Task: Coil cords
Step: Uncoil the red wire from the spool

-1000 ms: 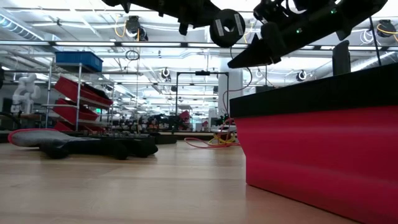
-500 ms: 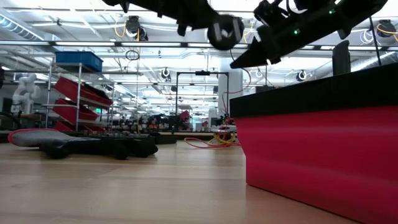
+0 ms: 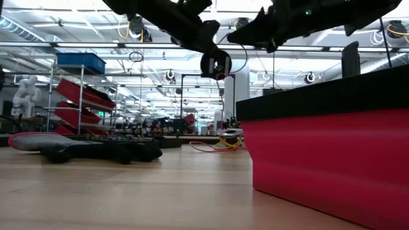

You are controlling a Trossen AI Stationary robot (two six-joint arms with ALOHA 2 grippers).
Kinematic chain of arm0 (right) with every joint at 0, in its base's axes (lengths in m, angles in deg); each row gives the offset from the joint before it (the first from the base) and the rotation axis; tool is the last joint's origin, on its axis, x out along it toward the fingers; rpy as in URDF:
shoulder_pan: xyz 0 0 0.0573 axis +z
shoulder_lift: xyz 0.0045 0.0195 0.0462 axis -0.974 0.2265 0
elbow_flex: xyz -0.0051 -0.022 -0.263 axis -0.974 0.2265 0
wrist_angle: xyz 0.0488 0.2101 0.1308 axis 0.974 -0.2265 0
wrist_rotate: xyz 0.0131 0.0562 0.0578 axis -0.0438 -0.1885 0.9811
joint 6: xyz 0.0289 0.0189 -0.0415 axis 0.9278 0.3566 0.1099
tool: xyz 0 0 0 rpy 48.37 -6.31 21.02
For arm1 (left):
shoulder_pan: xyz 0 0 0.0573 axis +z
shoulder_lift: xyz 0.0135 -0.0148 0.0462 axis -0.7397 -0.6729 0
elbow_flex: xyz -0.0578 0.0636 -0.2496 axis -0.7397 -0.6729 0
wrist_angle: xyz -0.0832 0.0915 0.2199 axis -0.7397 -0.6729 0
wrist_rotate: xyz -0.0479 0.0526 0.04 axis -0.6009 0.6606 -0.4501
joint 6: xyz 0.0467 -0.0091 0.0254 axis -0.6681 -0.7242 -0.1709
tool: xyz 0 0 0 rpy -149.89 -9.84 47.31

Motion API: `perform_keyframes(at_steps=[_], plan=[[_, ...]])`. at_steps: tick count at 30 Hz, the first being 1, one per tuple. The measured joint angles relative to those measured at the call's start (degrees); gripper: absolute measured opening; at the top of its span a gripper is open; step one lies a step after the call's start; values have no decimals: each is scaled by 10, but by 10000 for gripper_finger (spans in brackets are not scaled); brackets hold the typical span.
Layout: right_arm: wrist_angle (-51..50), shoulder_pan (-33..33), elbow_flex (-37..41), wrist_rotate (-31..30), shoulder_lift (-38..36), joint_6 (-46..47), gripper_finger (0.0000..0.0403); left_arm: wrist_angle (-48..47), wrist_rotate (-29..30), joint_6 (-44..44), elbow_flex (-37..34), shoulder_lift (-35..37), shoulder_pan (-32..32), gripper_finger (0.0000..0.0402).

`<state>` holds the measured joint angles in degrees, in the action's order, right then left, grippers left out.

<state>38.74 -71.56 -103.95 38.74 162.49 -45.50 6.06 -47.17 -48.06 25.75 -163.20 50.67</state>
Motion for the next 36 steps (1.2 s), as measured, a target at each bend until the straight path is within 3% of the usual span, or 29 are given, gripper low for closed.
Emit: perform_keyframes(at_steps=[5,8,13,18,21,25,27,32,36], plan=[[-42,-17,0,31,51,39,0,116,-22,17,0,-14,1,0],[-91,-34,0,-15,66,69,0,141,-70,41,0,-14,1,0],[-149,-47,0,-131,38,87,0,37,-148,60,0,13,0,0],[-141,-36,0,-178,-19,68,0,-100,-100,29,0,24,1,0],[-103,-15,0,-157,-38,33,0,-138,-49,-1,0,25,0,0],[-40,13,0,-58,-38,-7,0,-124,-17,-2,0,24,4,0],[-14,20,-1,-24,-28,-9,0,-86,-15,-1,0,24,9,0],[-9,16,-1,-12,18,8,0,44,-16,27,0,24,16,0],[-27,-5,-1,-12,57,26,0,124,-64,54,0,24,16,0]])
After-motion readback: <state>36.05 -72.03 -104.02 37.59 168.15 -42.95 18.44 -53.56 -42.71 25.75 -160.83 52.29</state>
